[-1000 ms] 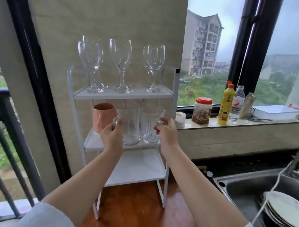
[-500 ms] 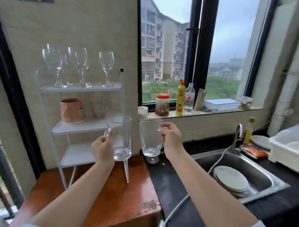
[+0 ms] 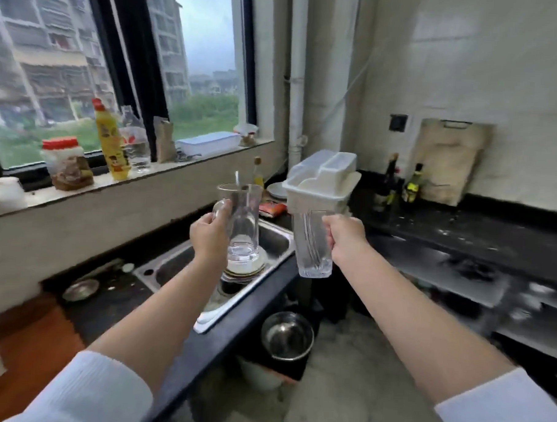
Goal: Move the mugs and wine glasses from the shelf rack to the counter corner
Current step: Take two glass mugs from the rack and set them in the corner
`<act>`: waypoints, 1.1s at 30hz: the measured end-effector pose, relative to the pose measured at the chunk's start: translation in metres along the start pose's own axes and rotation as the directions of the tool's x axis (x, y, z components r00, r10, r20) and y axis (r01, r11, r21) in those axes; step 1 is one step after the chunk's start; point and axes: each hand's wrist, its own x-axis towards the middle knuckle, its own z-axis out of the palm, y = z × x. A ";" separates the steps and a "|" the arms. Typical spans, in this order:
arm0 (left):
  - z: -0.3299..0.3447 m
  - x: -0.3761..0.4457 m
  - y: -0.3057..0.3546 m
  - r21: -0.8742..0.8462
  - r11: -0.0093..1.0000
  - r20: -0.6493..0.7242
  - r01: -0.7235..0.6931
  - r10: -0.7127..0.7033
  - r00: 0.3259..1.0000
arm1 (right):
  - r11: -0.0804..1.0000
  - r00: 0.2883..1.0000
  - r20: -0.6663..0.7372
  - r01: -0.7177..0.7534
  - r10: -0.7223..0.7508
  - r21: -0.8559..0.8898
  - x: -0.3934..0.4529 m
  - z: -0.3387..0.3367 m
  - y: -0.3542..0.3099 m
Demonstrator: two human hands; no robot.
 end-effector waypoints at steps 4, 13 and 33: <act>0.115 -0.012 -0.038 0.006 0.994 0.231 0.107 -0.106 0.967 | 0.998 0.980 -0.200 0.014 -0.026 -0.057 0.062 -0.088 -0.024; 0.354 -0.019 -0.087 0.201 0.966 0.605 0.166 -0.255 0.755 | 0.994 0.841 -0.531 0.067 -0.102 -0.085 0.176 -0.214 -0.086; 0.767 -0.203 -0.174 0.567 0.820 0.817 0.083 -0.572 0.072 | 0.991 0.497 -0.862 0.130 -0.099 -0.038 0.294 -0.591 -0.179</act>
